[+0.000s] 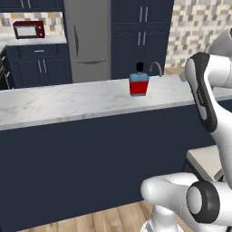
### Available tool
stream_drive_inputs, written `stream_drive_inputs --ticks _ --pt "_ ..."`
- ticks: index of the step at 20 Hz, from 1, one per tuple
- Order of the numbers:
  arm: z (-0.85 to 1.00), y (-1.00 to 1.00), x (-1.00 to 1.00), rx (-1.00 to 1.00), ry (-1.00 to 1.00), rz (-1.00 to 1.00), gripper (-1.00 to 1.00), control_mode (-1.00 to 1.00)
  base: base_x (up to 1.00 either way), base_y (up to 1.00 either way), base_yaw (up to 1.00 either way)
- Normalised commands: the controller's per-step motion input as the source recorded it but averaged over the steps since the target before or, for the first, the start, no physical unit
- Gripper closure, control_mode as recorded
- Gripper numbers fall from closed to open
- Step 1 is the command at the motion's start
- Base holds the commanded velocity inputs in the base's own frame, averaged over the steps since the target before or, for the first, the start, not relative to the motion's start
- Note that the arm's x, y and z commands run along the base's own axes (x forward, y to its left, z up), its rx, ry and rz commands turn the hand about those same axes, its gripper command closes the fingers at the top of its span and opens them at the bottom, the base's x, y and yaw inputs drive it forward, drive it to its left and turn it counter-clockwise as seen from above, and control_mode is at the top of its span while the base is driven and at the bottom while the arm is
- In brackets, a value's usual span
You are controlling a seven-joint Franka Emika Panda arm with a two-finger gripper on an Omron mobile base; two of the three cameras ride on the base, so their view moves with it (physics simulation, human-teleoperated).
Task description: Open the cabinet directly in front. Then move the liquor and the cup to the dining counter with the jar on it.
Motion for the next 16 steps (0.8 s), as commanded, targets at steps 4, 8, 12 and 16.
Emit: stream_drive_inputs --ticks 4,8,12,16 --pt "0.0 0.0 0.24 0.0 0.0 0.05 1.0 -1.0 0.0 0.0 0.0" --pt "0.0 -0.01 0.33 0.0 0.0 0.04 1.0 -1.0 0.0 0.0 0.0" --pt "-0.09 0.0 0.34 0.0 0.0 0.03 1.0 -1.0 0.0 0.0 0.0" --pt "-0.13 0.0 0.39 0.0 0.0 0.03 1.0 -1.0 0.0 0.0 0.0"
